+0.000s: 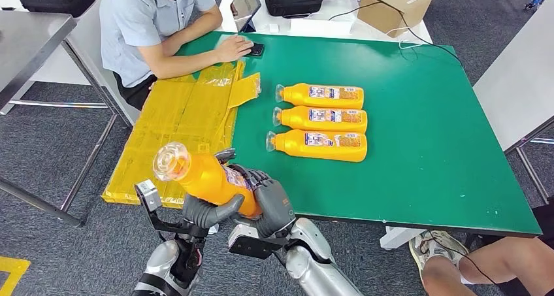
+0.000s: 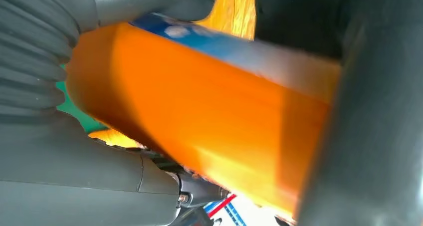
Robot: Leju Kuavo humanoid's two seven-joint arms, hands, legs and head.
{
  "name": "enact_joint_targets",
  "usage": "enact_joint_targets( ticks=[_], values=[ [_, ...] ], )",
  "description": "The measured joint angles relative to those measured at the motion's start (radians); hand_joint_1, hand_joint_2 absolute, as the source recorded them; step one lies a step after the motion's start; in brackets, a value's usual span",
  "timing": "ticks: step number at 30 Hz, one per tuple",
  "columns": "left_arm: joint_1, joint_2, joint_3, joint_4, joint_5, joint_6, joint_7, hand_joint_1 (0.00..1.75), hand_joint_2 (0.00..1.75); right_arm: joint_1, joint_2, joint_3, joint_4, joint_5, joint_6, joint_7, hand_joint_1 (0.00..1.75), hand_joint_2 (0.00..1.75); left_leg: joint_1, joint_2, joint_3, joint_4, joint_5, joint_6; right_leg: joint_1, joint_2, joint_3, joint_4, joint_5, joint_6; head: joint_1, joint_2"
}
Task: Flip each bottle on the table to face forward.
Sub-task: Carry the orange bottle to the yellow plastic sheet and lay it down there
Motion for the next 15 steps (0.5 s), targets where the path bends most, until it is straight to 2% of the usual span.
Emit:
enact_joint_targets(
  ticks=[3,6,12,13,15],
  values=[
    [-0.016,0.001,0.021,0.004,0.079,0.013,0.054,1.75,1.75,0.009,-0.001,0.003,0.002,-0.029,-0.037,-0.030,0.00,0.00,0.000,0.000,0.000,0.000,0.000,0.000,0.000,0.000,0.000,0.000,0.000,0.000,0.000,0.000],
    [-0.054,0.006,0.059,0.016,0.138,0.102,0.113,1.75,1.75,0.042,-0.002,0.000,-0.010,-0.062,-0.109,-0.060,0.00,0.00,0.000,-0.001,-0.001,0.000,0.000,0.000,0.000,-0.001,0.000,0.000,0.000,0.000,0.001,0.000],
    [-0.125,0.039,0.133,0.038,0.119,0.181,0.138,1.75,1.75,0.079,-0.020,-0.007,-0.048,-0.047,-0.185,-0.059,0.00,0.00,0.000,-0.001,-0.002,0.000,0.002,-0.001,0.000,-0.002,-0.002,0.000,0.000,0.000,0.000,0.000],
    [-0.132,0.044,0.138,0.040,0.087,0.218,0.134,1.75,1.75,0.081,-0.023,-0.010,-0.051,-0.043,-0.199,-0.059,0.00,0.00,0.000,-0.001,-0.002,0.000,0.002,-0.001,0.000,-0.002,-0.002,0.001,0.000,0.000,0.000,0.000],
    [-0.151,0.054,0.143,0.044,-0.024,0.352,0.123,1.75,1.75,0.086,-0.027,-0.020,-0.057,-0.033,-0.230,-0.055,0.00,0.00,0.000,-0.001,-0.002,0.000,0.002,-0.001,0.000,-0.002,-0.002,0.001,0.000,0.000,0.000,0.000]
  ],
)
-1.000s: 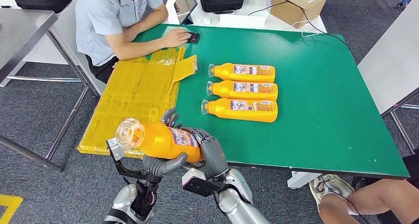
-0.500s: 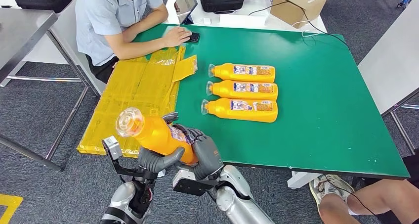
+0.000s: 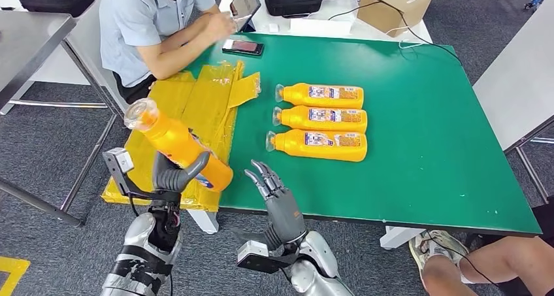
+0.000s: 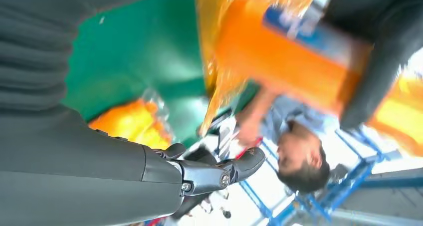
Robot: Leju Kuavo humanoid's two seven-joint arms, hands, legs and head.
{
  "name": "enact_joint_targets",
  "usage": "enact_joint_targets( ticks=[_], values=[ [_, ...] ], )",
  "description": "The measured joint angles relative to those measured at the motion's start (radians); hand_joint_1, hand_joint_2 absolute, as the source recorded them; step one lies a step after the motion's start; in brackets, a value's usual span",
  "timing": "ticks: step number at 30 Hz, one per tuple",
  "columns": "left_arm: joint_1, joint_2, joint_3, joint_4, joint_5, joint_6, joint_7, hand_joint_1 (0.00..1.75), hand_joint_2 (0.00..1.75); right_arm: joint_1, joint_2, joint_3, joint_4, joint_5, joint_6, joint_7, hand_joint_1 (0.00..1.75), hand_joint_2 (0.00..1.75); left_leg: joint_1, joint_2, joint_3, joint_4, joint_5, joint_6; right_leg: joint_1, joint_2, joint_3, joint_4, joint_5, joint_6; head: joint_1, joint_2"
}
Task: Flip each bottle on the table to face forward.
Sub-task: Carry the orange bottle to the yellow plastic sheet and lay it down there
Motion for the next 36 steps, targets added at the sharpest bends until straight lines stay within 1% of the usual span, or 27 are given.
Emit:
enact_joint_targets(
  ticks=[2,4,6,8,10,15,16,18,20,22,27,33,34,35,36],
  values=[
    [-0.024,0.015,0.000,0.005,-0.168,0.166,-0.008,1.75,1.75,0.008,-0.003,-0.010,-0.006,0.011,-0.028,0.006,0.00,0.00,0.000,0.000,0.000,0.000,0.000,0.000,0.000,0.000,0.000,0.000,0.000,0.000,0.000,0.000],
    [-0.049,0.037,-0.009,0.011,-0.373,0.291,-0.002,1.75,1.75,0.016,-0.007,-0.017,-0.013,0.026,-0.044,0.012,0.00,0.00,0.000,0.000,0.000,0.000,0.000,0.000,0.000,0.000,0.000,0.000,0.000,0.000,0.000,0.000],
    [-0.077,0.059,-0.024,0.020,-0.561,0.354,0.024,1.75,1.75,0.021,-0.008,-0.025,-0.021,0.038,-0.049,0.020,0.00,0.00,0.000,-0.001,0.000,0.000,0.000,0.000,0.000,-0.001,0.000,0.000,0.000,0.000,0.000,0.000],
    [-0.111,0.083,-0.045,0.046,-0.734,0.366,0.074,1.75,1.75,0.026,-0.009,-0.033,-0.031,0.041,-0.047,0.025,0.00,0.00,0.000,-0.001,0.000,0.000,0.000,0.000,0.000,-0.001,0.000,0.000,0.000,0.000,0.000,0.000],
    [-0.152,0.108,-0.070,0.089,-0.876,0.351,0.123,1.75,1.75,0.028,-0.010,-0.039,-0.039,0.044,-0.041,0.028,0.00,0.00,0.000,-0.001,0.000,0.000,0.001,0.000,0.000,-0.001,0.000,0.000,0.000,0.000,0.000,0.000],
    [-0.243,0.149,-0.114,0.204,-1.042,0.317,0.185,1.75,1.75,0.030,-0.010,-0.049,-0.049,0.052,-0.018,0.031,0.00,0.00,0.000,0.000,0.000,0.000,0.001,0.000,0.000,-0.001,0.000,0.000,0.000,0.000,0.000,0.000],
    [-0.269,0.155,-0.122,0.242,-1.082,0.293,0.201,1.75,1.75,0.030,-0.010,-0.050,-0.049,0.053,-0.009,0.031,0.00,0.00,0.000,-0.001,0.000,0.000,0.001,0.000,0.000,-0.001,0.000,0.000,0.000,0.000,0.000,0.000],
    [-0.327,0.166,-0.138,0.333,-1.133,0.214,0.226,1.75,1.75,0.030,-0.008,-0.050,-0.049,0.051,0.006,0.026,0.00,0.00,0.000,-0.001,0.000,0.000,0.002,-0.001,0.000,-0.001,0.000,0.001,0.000,0.000,0.000,0.000],
    [-0.385,0.174,-0.149,0.431,-1.148,0.123,0.234,1.75,1.75,0.030,-0.004,-0.050,-0.048,0.041,0.017,0.016,0.00,0.00,0.000,-0.001,0.000,0.000,0.002,-0.001,0.000,-0.001,0.000,0.002,0.000,0.000,0.000,0.000],
    [-0.431,0.181,-0.159,0.516,-1.157,0.066,0.235,1.75,1.75,0.029,0.000,-0.050,-0.048,0.028,0.021,0.004,0.00,0.00,0.000,-0.001,0.000,0.000,0.002,-0.001,0.000,-0.001,0.000,0.002,0.000,0.000,0.000,0.000],
    [-0.501,0.193,-0.173,0.663,-1.165,0.023,0.242,1.75,1.75,0.028,0.012,-0.050,-0.045,-0.001,0.022,-0.020,0.00,0.00,0.000,-0.001,-0.001,0.000,0.002,-0.001,0.000,-0.001,0.000,0.002,0.000,0.000,0.000,0.000],
    [-0.536,0.202,-0.181,0.743,-1.187,0.006,0.250,1.74,1.75,0.025,0.019,-0.050,-0.037,-0.019,0.027,-0.031,0.00,0.00,0.000,-0.001,-0.001,0.000,0.002,-0.001,0.000,-0.001,0.000,0.002,0.000,0.000,0.000,0.000],
    [-0.540,0.202,-0.185,0.753,-1.192,0.001,0.253,1.67,1.75,0.024,0.020,-0.050,-0.035,-0.028,0.029,-0.035,0.00,0.00,0.000,-0.001,-0.001,0.000,0.002,-0.001,0.000,-0.001,0.000,0.002,0.000,0.000,0.000,0.000],
    [-0.542,0.203,-0.188,0.764,-1.194,-0.002,0.256,1.56,1.75,0.022,0.022,-0.049,-0.033,-0.037,0.031,-0.040,0.00,0.00,0.000,-0.001,-0.001,0.000,0.002,-0.001,0.000,-0.001,0.000,0.002,0.000,0.000,0.000,0.000],
    [-0.544,0.203,-0.189,0.774,-1.194,-0.004,0.258,1.40,1.75,0.019,0.023,-0.049,-0.029,-0.045,0.032,-0.044,0.00,0.00,0.000,-0.001,-0.001,0.000,0.002,-0.001,0.000,-0.001,0.000,0.002,0.000,0.000,0.000,0.000]
  ],
)
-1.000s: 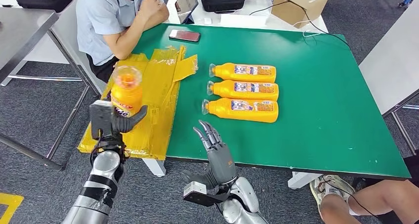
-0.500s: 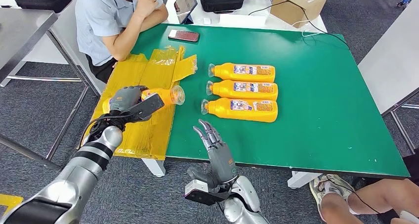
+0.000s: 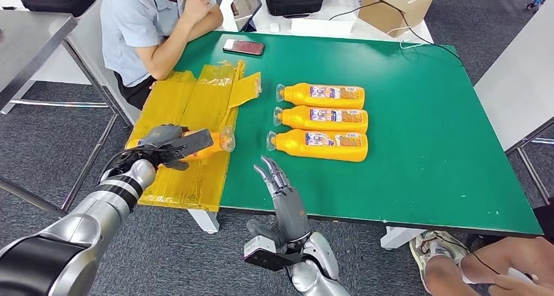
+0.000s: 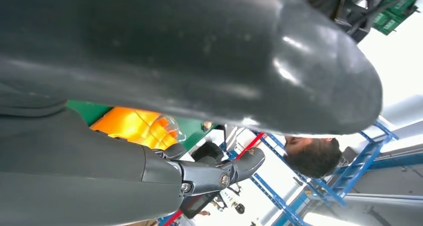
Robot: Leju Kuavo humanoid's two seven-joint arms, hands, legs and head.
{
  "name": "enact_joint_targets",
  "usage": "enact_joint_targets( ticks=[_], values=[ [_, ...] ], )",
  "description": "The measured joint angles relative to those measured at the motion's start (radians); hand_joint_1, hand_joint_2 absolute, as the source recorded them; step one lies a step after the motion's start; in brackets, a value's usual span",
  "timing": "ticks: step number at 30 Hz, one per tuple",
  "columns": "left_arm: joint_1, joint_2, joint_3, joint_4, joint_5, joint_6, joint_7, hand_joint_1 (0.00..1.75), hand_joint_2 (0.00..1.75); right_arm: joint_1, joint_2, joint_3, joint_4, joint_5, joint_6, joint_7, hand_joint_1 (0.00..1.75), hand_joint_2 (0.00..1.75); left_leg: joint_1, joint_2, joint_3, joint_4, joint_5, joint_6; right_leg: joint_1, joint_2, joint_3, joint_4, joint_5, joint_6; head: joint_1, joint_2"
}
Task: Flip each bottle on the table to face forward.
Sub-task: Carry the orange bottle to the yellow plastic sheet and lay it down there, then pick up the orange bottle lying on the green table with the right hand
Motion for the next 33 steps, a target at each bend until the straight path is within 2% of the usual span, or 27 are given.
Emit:
enact_joint_targets(
  ticks=[2,4,5,8,9,15,21,27,30,33],
  values=[
    [-0.001,0.000,-0.001,0.019,-0.001,0.001,0.005,1.15,1.75,-0.006,0.003,0.001,0.009,-0.015,0.000,-0.008,0.00,0.00,0.000,0.000,0.000,0.000,0.000,0.000,0.000,0.000,0.000,0.000,0.000,0.000,0.000,0.000],
    [-0.001,0.000,-0.002,0.036,-0.007,0.004,0.015,1.06,1.75,-0.012,0.006,0.002,0.020,-0.026,0.000,-0.015,0.00,0.00,0.000,0.000,0.000,0.000,0.000,0.000,0.000,0.000,0.000,0.000,0.000,0.000,0.000,0.000],
    [-0.001,0.000,-0.002,0.043,-0.011,0.005,0.020,0.87,1.75,-0.014,0.007,0.002,0.025,-0.030,-0.001,-0.017,0.00,0.00,0.000,0.000,0.000,0.000,0.000,0.000,0.000,0.000,0.000,0.000,0.000,0.000,0.000,0.000],
    [-0.003,-0.001,-0.008,0.058,-0.019,0.006,0.035,0.10,1.75,-0.018,0.008,0.003,0.038,-0.037,-0.002,-0.021,0.00,0.00,0.000,0.000,0.000,0.000,0.000,0.000,0.000,0.000,0.000,0.000,0.000,0.000,0.000,0.000],
    [-0.003,-0.002,-0.009,0.062,-0.018,0.002,0.038,0.02,1.75,-0.019,0.008,0.003,0.042,-0.040,-0.002,-0.022,0.00,0.00,0.000,0.000,0.000,0.000,0.000,0.000,0.000,0.000,0.000,0.000,0.000,0.000,0.000,0.000],
    [0.004,-0.011,-0.005,0.083,0.031,-0.045,0.017,0.00,1.75,-0.028,0.008,0.002,0.058,-0.051,-0.016,-0.031,0.00,0.00,0.000,0.000,0.001,0.000,0.000,0.000,0.000,0.000,0.000,0.001,0.000,0.000,0.000,0.000],
    [0.006,-0.018,0.036,0.087,0.100,-0.061,-0.017,0.00,1.75,-0.034,0.008,0.001,0.070,-0.060,-0.025,-0.035,0.00,0.00,0.000,0.000,0.001,0.000,0.000,0.000,0.000,0.000,0.001,0.001,0.000,0.000,0.000,0.000],
    [0.032,-0.057,0.131,0.056,0.308,-0.083,-0.172,0.00,1.75,-0.040,0.011,0.000,0.083,-0.067,-0.026,-0.048,0.00,0.00,0.000,-0.002,0.001,0.000,0.001,0.000,0.000,-0.002,0.001,0.001,0.000,0.000,0.000,0.000],
    [0.066,-0.087,0.165,-0.009,0.420,-0.085,-0.242,0.00,1.75,-0.042,0.013,-0.001,0.087,-0.066,-0.030,-0.047,0.00,0.00,-0.001,-0.001,0.001,0.000,0.001,0.000,0.000,-0.002,0.001,0.001,0.000,0.000,0.000,0.000],
    [0.109,-0.109,0.177,-0.110,0.521,-0.088,-0.279,0.00,1.75,-0.042,0.013,-0.001,0.092,-0.066,-0.032,-0.047,0.00,0.00,-0.001,-0.001,0.001,0.000,0.001,0.000,0.000,-0.002,0.001,0.000,0.000,0.000,0.000,0.000]
  ],
)
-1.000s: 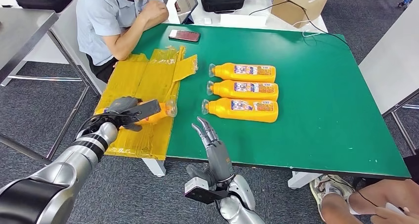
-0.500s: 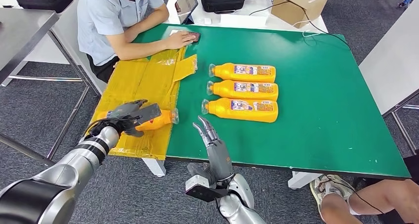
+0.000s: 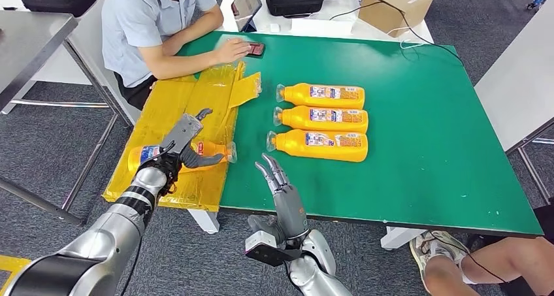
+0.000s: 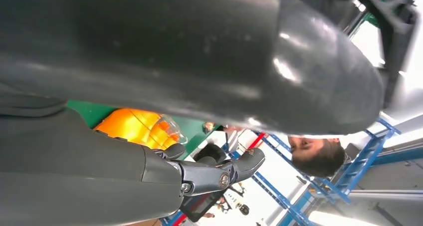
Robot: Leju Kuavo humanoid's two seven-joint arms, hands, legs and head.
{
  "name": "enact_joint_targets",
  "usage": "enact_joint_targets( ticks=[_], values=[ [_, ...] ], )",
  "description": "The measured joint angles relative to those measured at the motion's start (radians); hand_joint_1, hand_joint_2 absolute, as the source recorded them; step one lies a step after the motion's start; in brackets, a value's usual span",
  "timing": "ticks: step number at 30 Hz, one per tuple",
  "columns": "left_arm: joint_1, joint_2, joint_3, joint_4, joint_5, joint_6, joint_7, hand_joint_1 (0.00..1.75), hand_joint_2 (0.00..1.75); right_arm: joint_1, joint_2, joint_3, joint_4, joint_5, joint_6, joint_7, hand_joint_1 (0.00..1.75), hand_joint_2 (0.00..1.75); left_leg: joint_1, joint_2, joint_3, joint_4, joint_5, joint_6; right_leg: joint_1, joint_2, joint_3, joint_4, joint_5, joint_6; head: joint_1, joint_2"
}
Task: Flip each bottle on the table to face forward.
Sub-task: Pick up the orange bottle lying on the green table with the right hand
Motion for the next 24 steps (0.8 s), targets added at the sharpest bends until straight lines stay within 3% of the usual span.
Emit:
enact_joint_targets(
  ticks=[5,12,16,19,21,23,24],
  values=[
    [0.047,-0.013,0.002,-0.109,0.076,-0.009,-0.014,0.00,1.75,0.000,0.000,-0.001,0.006,0.000,-0.003,0.000,0.00,0.00,0.000,0.000,0.000,0.000,0.000,0.000,0.001,0.000,-0.001,0.000,0.000,0.000,0.000,0.000],
    [0.147,-0.023,0.009,-0.323,0.374,-0.151,0.015,0.00,1.75,0.005,-0.004,-0.002,0.011,0.002,-0.027,-0.009,0.00,0.00,0.000,0.001,-0.001,0.000,0.000,0.000,0.000,0.000,-0.001,0.000,0.000,0.000,0.000,0.000],
    [0.188,-0.023,-0.007,-0.429,0.392,-0.120,0.006,0.00,1.75,0.006,-0.007,-0.004,0.011,0.015,-0.046,-0.007,0.00,0.00,0.000,0.000,-0.001,0.000,0.000,0.000,0.000,0.000,-0.001,0.000,0.000,0.000,0.000,0.000],
    [0.235,-0.024,-0.023,-0.528,0.385,-0.016,-0.040,0.00,1.75,0.008,-0.016,-0.014,0.009,0.080,-0.087,0.035,0.00,0.00,0.000,0.000,-0.001,0.000,0.000,0.000,0.000,0.000,-0.001,0.000,0.000,0.000,0.000,0.000],
    [0.283,-0.028,-0.029,-0.612,0.375,0.087,-0.059,0.00,1.75,0.007,-0.035,-0.033,-0.002,0.166,-0.082,0.126,0.00,0.87,0.000,0.001,-0.001,0.000,0.000,0.000,0.000,0.000,-0.001,0.000,0.000,0.000,0.000,0.000],
    [0.343,-0.036,-0.030,-0.696,0.364,0.194,-0.067,0.00,1.75,-0.009,-0.071,-0.055,-0.019,0.296,-0.035,0.278,0.00,1.75,0.000,0.000,-0.002,0.000,-0.001,0.000,0.000,0.000,-0.002,0.000,0.000,0.000,0.000,0.000],
    [0.373,-0.042,-0.028,-0.733,0.360,0.241,-0.070,0.00,1.75,-0.025,-0.094,-0.066,-0.025,0.367,-0.010,0.360,0.00,1.75,-0.001,0.000,-0.002,0.000,-0.001,0.000,-0.001,0.000,-0.002,-0.001,0.000,0.000,0.000,0.000]
  ],
)
